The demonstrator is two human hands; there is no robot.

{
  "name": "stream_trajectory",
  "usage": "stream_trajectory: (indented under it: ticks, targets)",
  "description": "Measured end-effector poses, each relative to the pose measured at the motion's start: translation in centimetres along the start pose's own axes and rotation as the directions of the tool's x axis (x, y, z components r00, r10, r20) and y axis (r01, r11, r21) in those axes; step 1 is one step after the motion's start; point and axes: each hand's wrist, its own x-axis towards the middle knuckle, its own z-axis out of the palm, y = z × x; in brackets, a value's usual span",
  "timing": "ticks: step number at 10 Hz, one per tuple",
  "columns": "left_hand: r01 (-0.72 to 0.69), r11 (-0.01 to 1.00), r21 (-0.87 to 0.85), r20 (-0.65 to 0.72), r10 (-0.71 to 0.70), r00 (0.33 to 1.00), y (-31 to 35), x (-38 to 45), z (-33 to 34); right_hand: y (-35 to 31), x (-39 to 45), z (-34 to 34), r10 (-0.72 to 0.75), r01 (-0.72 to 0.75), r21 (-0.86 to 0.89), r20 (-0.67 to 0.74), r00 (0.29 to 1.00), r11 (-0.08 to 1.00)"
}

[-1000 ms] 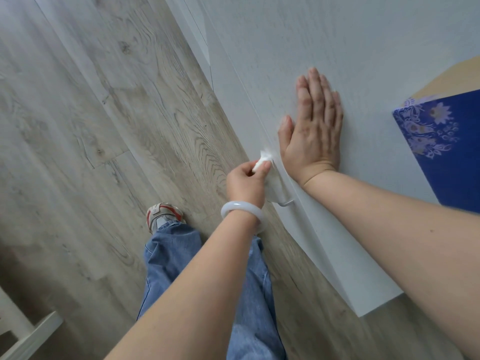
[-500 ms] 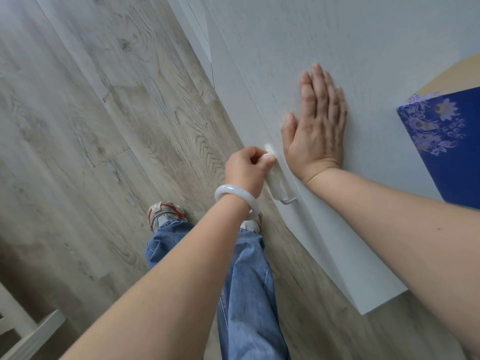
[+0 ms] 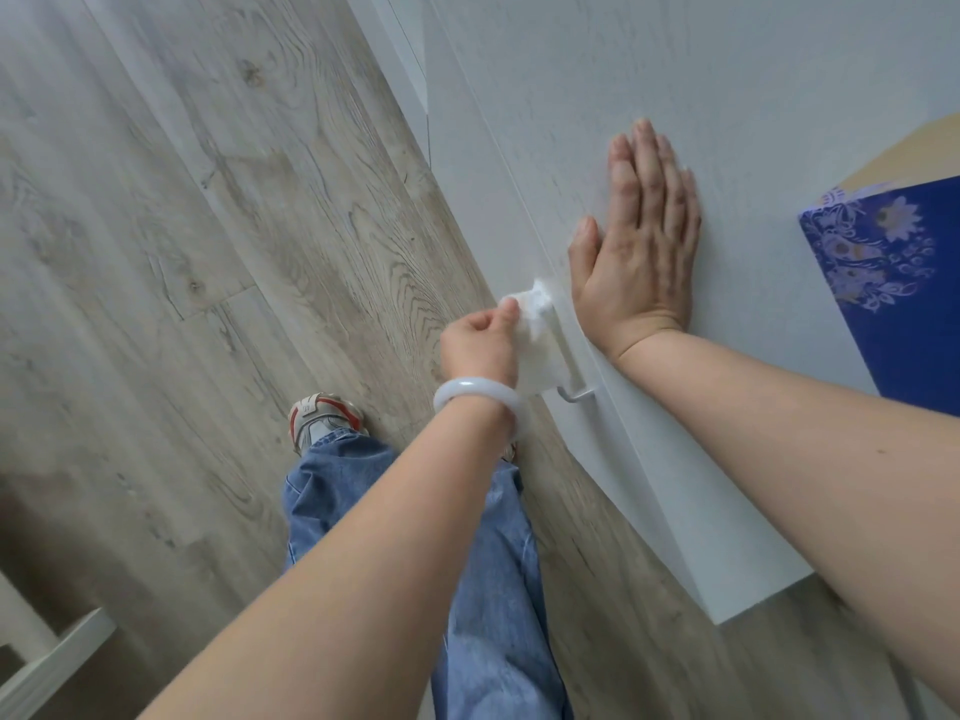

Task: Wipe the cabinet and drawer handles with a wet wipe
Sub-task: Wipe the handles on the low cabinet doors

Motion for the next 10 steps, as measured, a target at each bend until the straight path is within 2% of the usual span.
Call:
stream_trajectory:
  ticks: [2,3,4,5,6,7,8,9,10]
  targets:
    - [-0.101,0.985,0.138,-0.041,0.108,0.993,1.0,1.1,-0.2,0.1,0.1,0.0,0.005,-0.005,-0.005,0.013,1.000,1.000]
    - [-0.029,0.990,0.141,-0.158,0.051,0.986,0.6,1.5,-0.6,0.0,0.0,0.0,0.004,-0.004,-0.008,0.005,1.000,1.000]
    - [-0.049,0.996,0.069,-0.162,0.060,0.985,-0.3,0.9,-0.3,0.0,0.0,-0.1,0.008,-0.008,-0.002,0.007,1.000,1.000]
    - [-0.151,0.988,-0.041,-0.008,0.151,0.989,-0.4,-0.3,1.2,0.0,0.1,-0.1,0.006,-0.006,-0.001,0.006,1.000,1.000]
    - [-0.150,0.981,-0.121,0.062,0.159,0.985,-0.7,-0.5,1.8,0.0,0.1,0.0,0.003,-0.003,0.001,-0.002,1.000,1.000]
    - [-0.183,0.975,-0.128,0.090,0.195,0.977,-1.5,-0.6,1.5,0.0,0.1,0.0,-0.001,0.001,0.001,0.006,1.000,1.000]
    - [-0.154,0.976,-0.153,0.039,0.162,0.986,-2.0,-0.9,1.6,0.1,0.1,-0.1,0.002,-0.002,0.007,0.004,1.000,1.000]
    - [-0.013,0.970,-0.243,-0.006,0.012,1.000,-2.4,-1.6,2.0,0.0,0.1,-0.1,0.003,-0.003,0.008,0.000,1.000,1.000]
    - [0.116,0.964,-0.240,0.011,-0.116,0.993,-3.9,-2.9,2.3,0.0,0.1,-0.2,0.001,-0.001,0.016,-0.005,1.000,1.000]
